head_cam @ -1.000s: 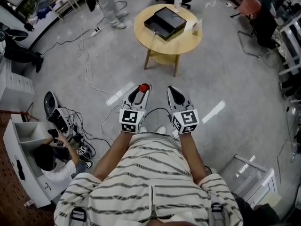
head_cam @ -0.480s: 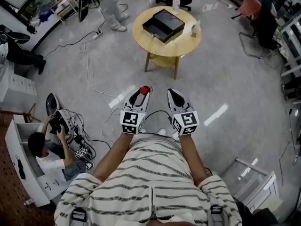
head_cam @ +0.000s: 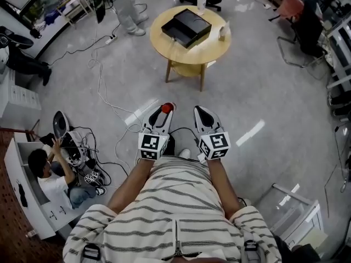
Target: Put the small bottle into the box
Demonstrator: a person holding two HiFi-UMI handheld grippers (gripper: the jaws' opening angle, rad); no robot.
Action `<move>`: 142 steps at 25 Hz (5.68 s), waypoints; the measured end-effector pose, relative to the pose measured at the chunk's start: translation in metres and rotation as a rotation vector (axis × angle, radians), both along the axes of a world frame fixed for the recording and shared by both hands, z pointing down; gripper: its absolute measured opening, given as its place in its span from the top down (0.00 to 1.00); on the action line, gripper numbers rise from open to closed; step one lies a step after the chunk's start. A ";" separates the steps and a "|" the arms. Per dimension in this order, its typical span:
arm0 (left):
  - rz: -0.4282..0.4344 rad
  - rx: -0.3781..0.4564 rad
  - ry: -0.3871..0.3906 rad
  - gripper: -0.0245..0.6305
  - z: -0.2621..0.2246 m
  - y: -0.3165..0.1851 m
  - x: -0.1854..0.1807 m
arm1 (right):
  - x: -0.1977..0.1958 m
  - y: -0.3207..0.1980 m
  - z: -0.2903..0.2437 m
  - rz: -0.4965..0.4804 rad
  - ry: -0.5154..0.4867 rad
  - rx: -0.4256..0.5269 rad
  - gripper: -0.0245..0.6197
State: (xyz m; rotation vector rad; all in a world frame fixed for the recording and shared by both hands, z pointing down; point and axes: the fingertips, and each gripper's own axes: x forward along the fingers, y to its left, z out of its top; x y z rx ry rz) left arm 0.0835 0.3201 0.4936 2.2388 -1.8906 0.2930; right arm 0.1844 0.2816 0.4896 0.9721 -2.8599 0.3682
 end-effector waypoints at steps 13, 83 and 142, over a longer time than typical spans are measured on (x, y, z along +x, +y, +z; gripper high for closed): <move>-0.003 -0.007 0.019 0.74 0.011 -0.050 -0.031 | -0.036 -0.050 0.007 -0.018 0.031 0.002 0.94; 0.253 -0.115 -0.093 0.74 0.047 -0.471 -0.179 | -0.189 -0.433 0.032 0.147 0.053 -0.107 0.94; 0.423 -0.360 -0.115 0.74 0.184 -0.586 -0.158 | -0.186 -0.457 0.073 0.342 0.129 -0.226 0.94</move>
